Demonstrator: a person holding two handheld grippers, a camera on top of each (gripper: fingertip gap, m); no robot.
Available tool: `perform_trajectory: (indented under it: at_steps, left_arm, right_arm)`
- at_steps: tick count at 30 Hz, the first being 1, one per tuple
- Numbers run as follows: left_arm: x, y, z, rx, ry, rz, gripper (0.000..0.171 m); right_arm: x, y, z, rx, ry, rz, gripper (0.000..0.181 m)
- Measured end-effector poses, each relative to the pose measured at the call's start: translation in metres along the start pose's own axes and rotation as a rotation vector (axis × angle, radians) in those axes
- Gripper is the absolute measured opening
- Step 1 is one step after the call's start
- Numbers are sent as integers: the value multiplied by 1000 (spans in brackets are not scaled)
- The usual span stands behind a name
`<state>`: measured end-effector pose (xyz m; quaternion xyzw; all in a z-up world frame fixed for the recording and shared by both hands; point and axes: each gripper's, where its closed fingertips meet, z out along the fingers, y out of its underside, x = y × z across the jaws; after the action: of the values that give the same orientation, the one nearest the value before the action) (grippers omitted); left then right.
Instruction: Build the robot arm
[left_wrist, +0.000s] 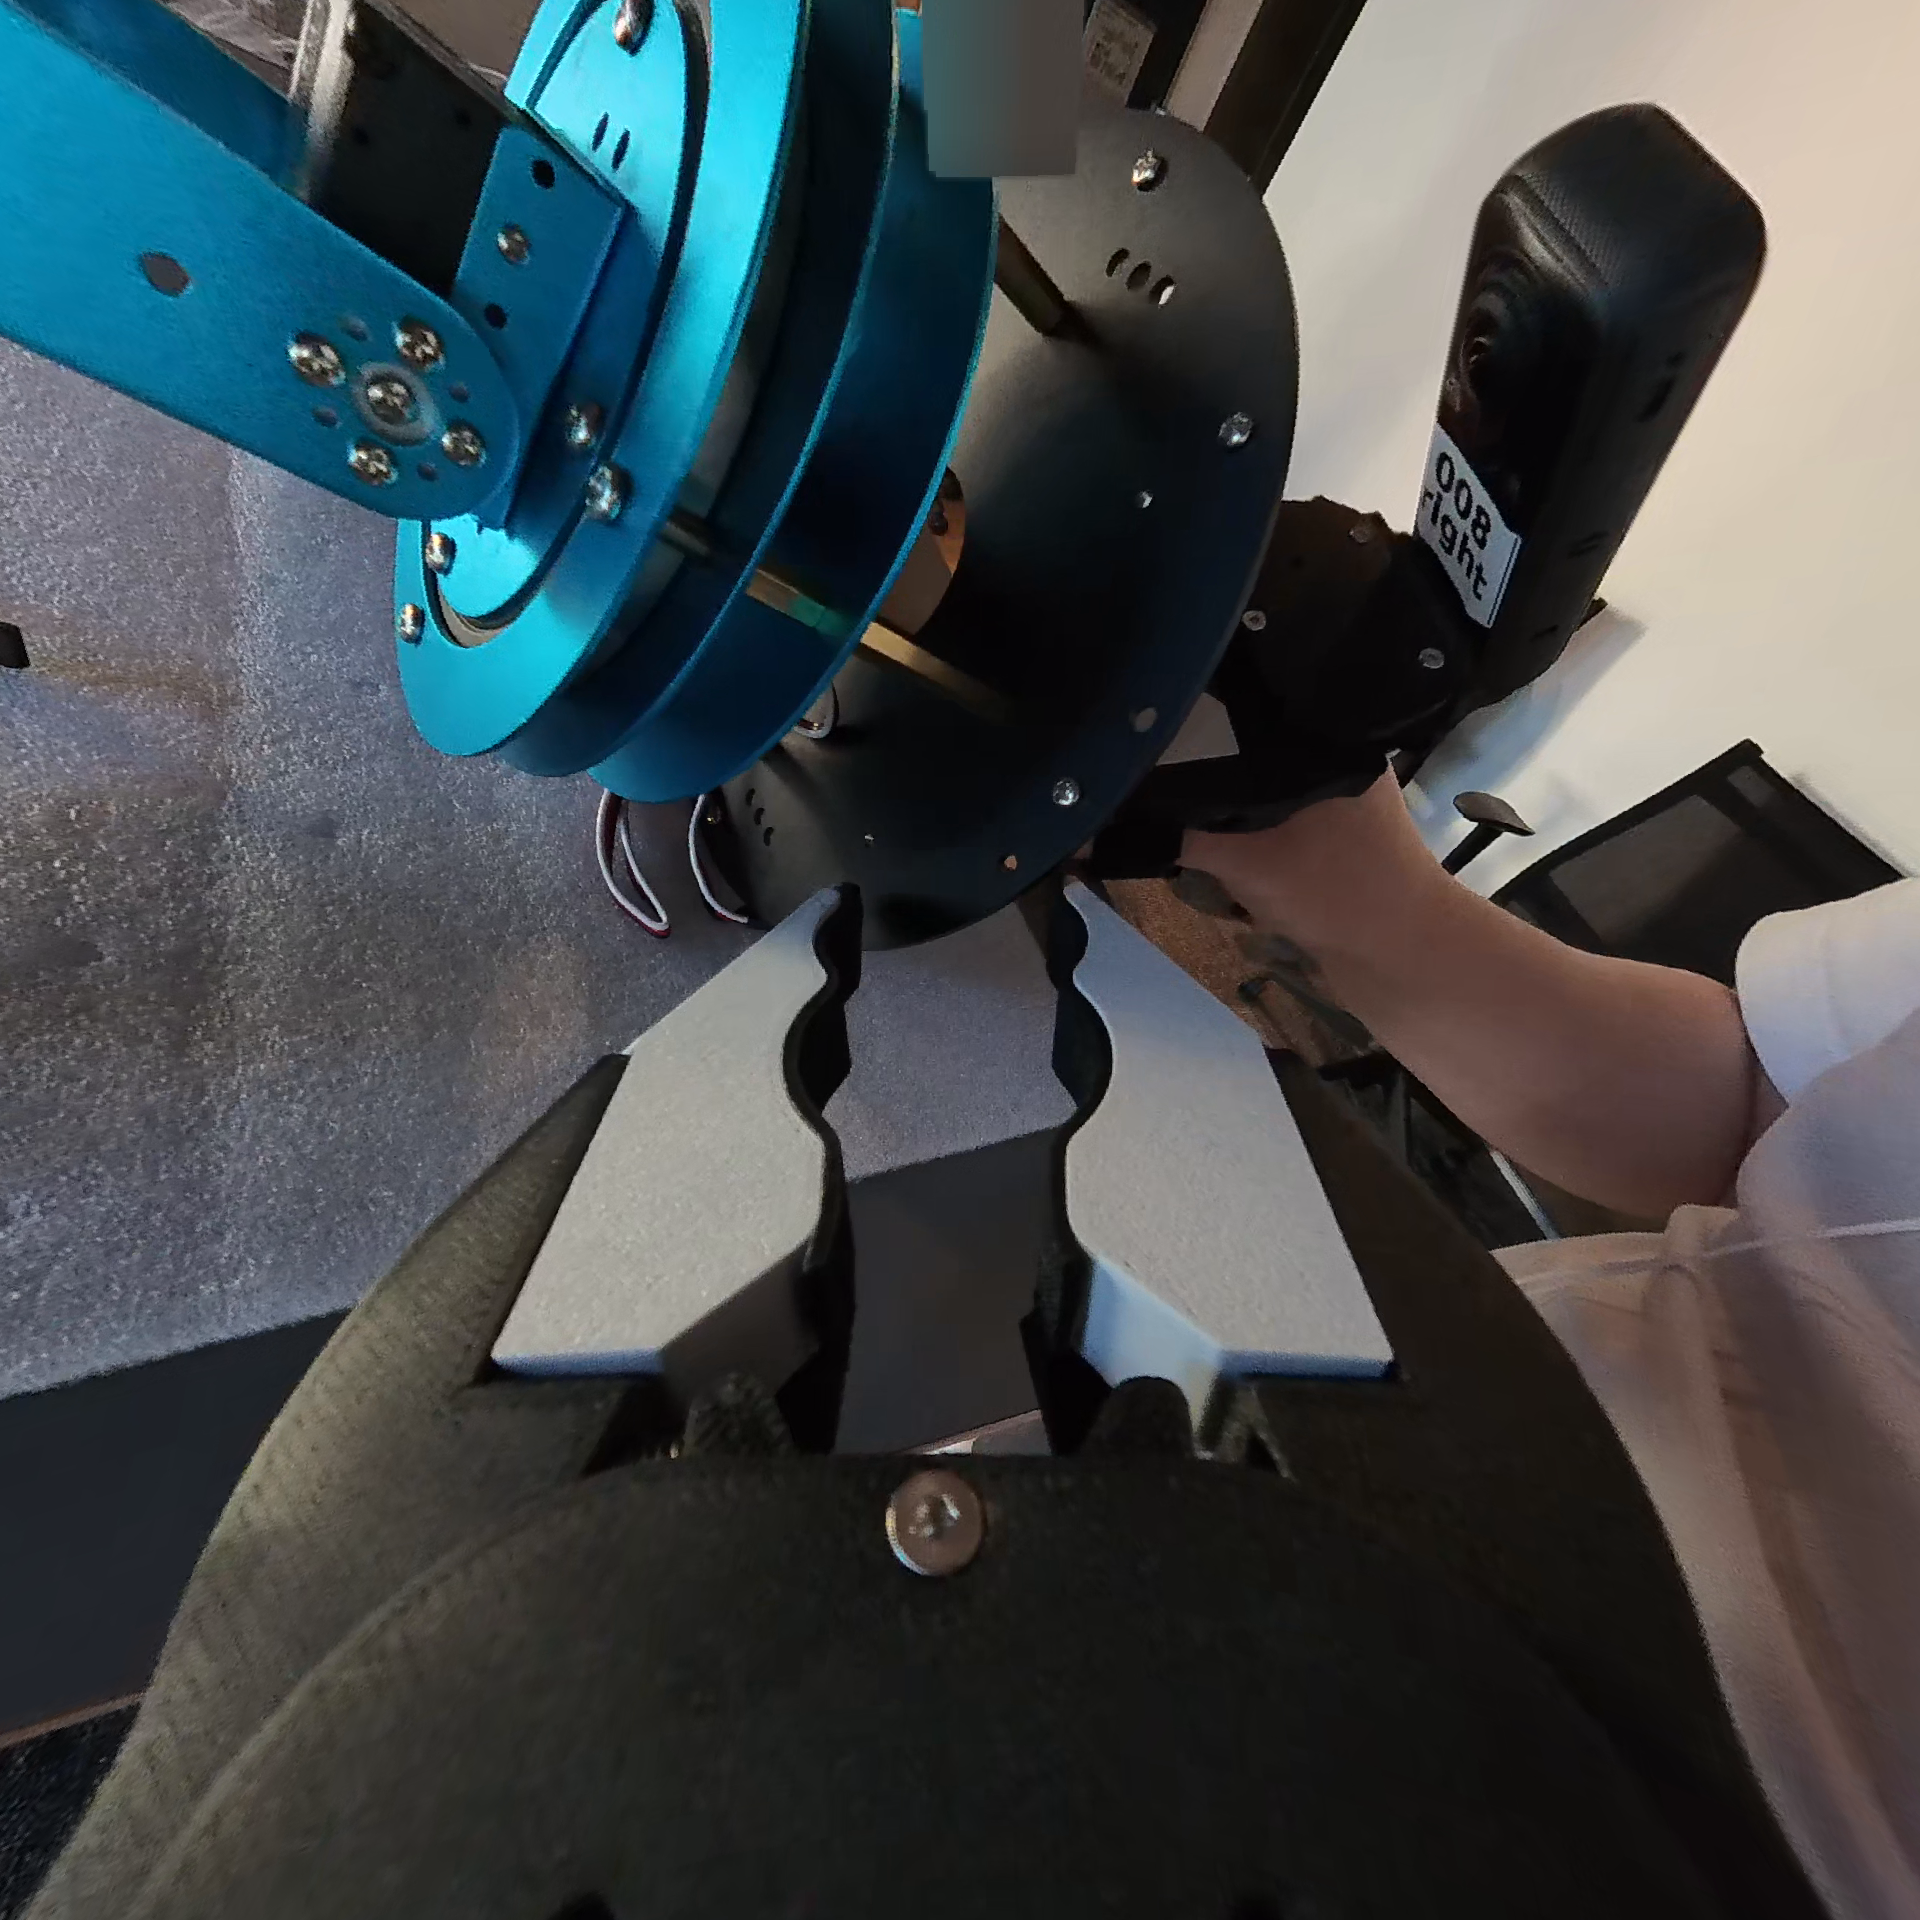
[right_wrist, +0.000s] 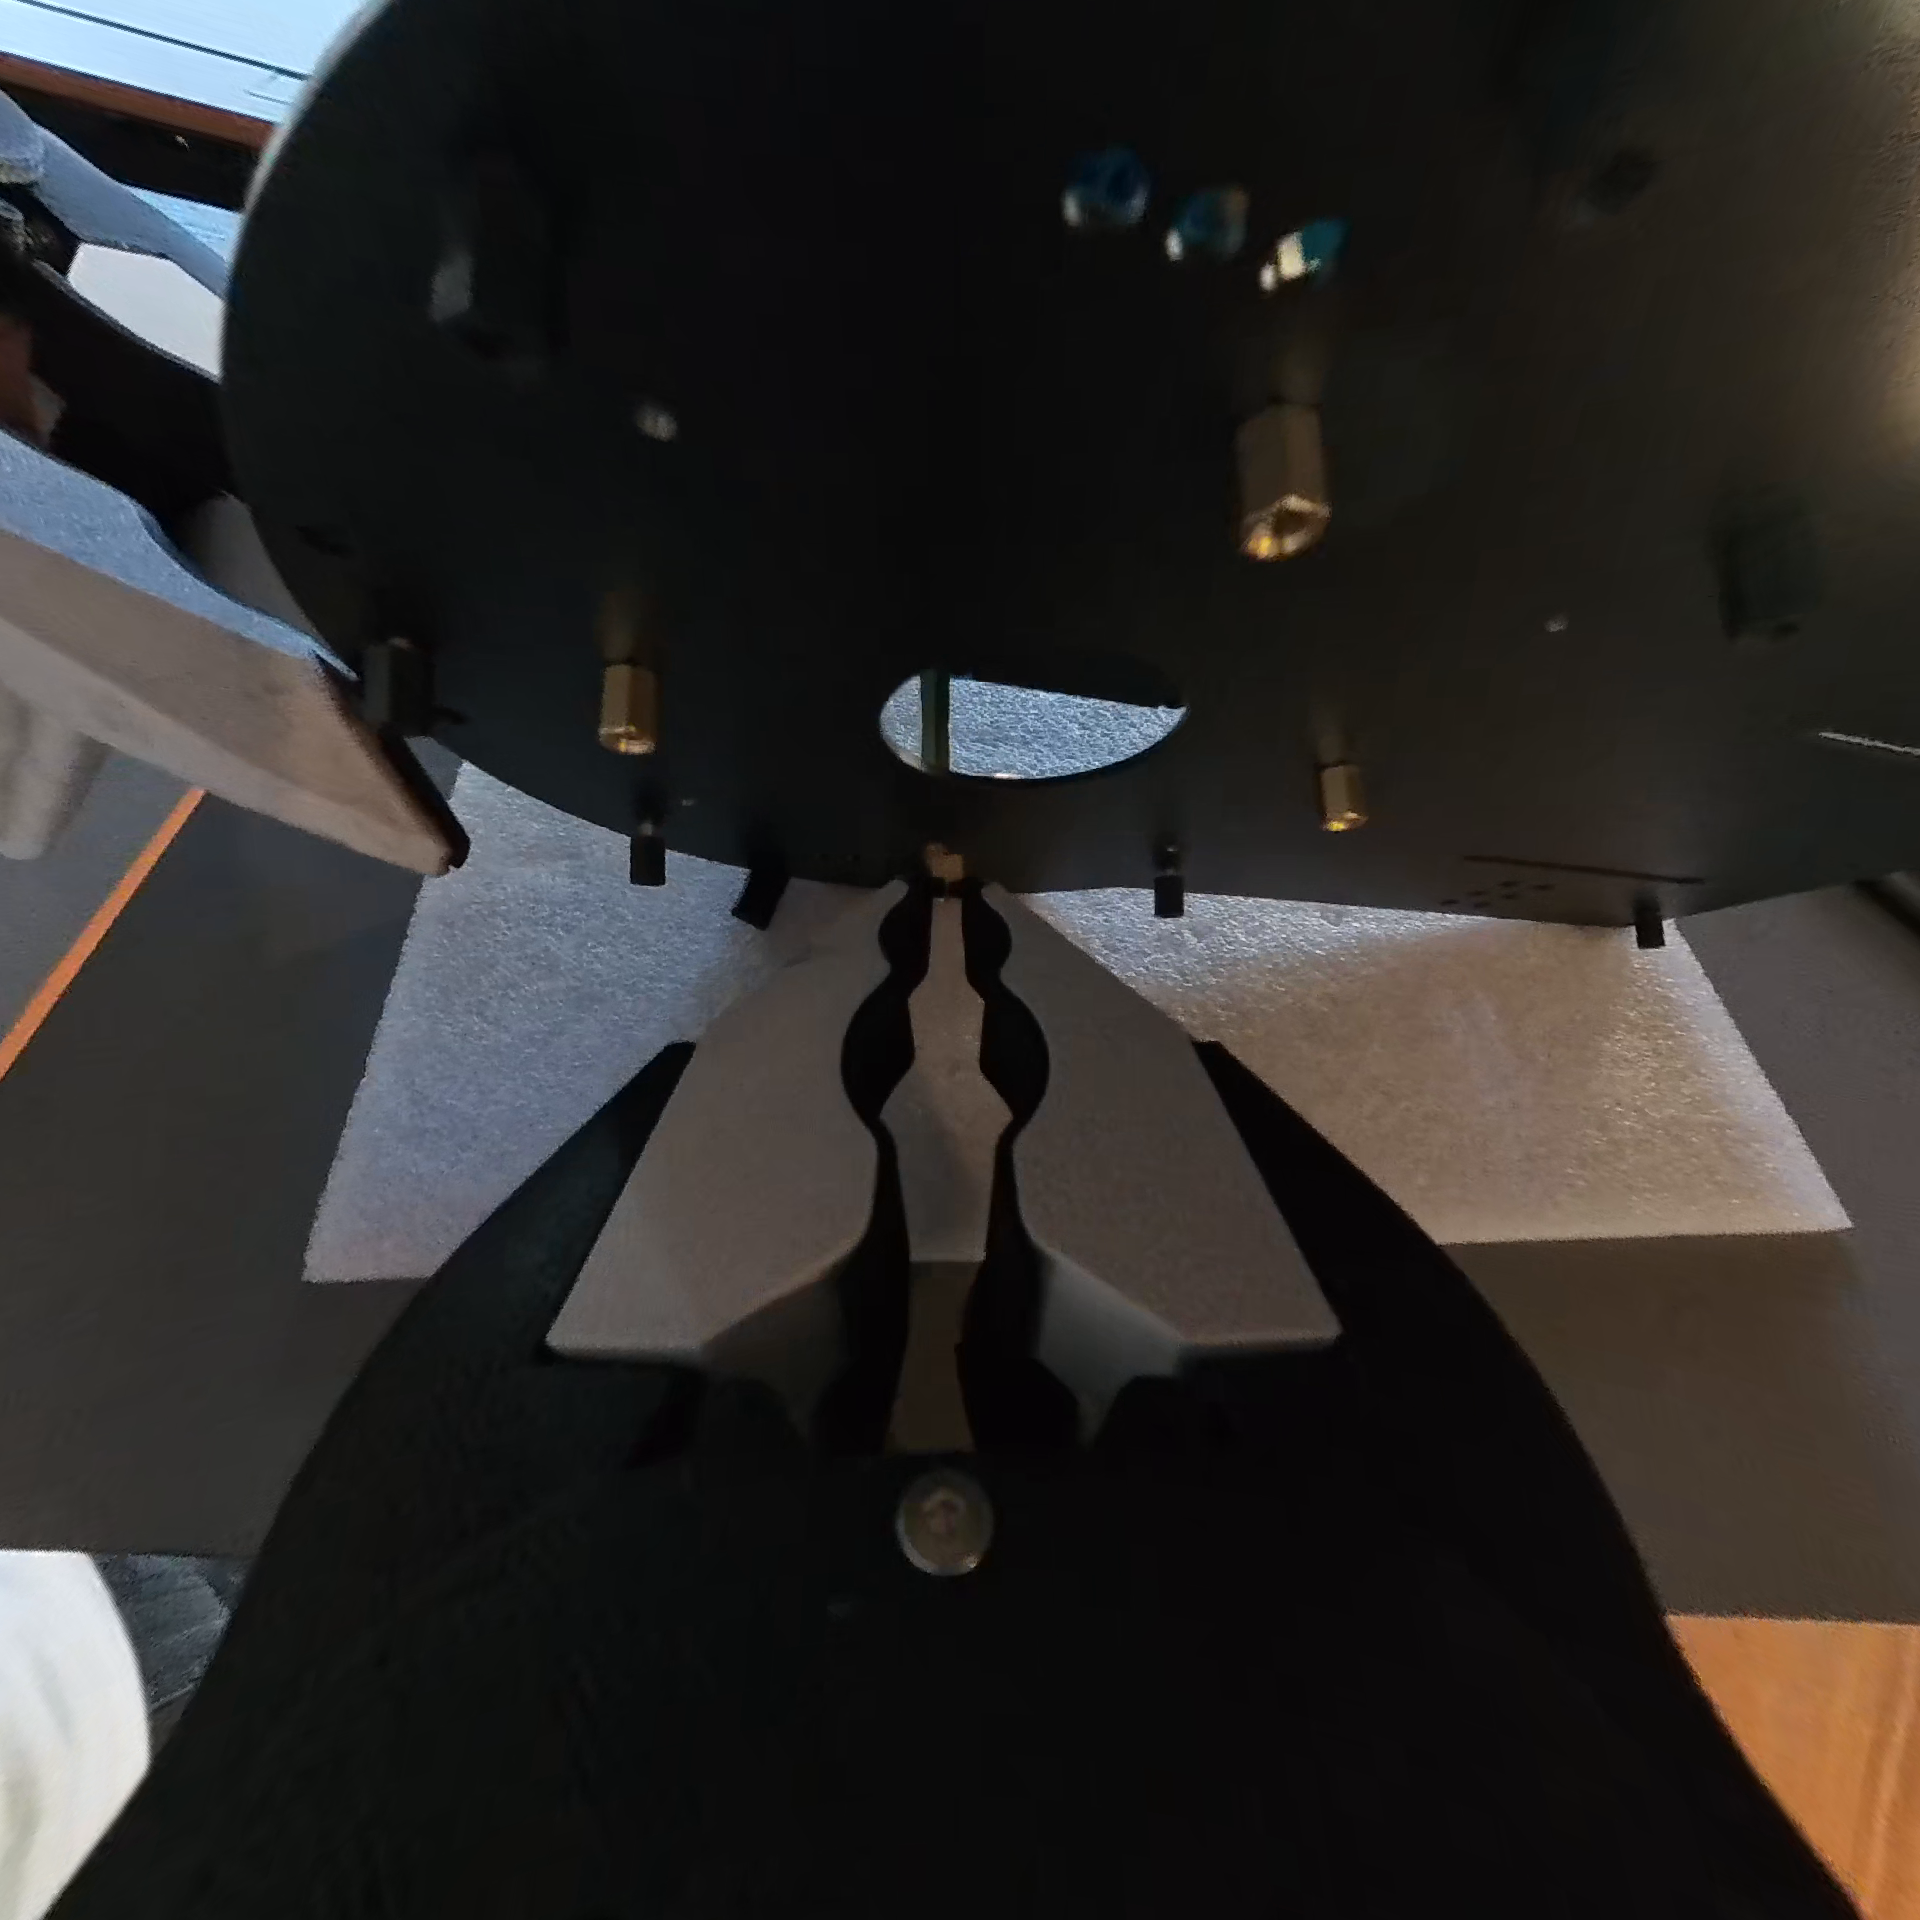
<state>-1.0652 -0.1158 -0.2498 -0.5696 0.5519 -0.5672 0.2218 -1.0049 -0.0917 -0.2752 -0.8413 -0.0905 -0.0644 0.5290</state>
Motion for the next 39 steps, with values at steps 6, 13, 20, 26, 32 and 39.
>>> perform_trajectory:
  at_steps: [6,13,20,26,32,39]
  left_arm:
    - [1,0,0,-5,5,4,34]
    - [1,0,0,-2,3,4,33]
    - [2,-1,0,8,7,-4,33]
    - [3,-2,0,17,14,-9,33]
    - [2,-3,-1,19,16,-8,33]
    - [1,-3,-3,21,13,-10,33]
  right_arm:
    - [-1,2,0,-9,-20,-1,4]
    - [-3,2,2,-5,-34,-1,4]
    - [-3,2,2,-28,-57,40,4]
    - [-4,2,3,-35,-153,164,4]
    - [-4,3,4,-20,-176,191,4]
    - [-7,3,5,-44,-319,364,4]
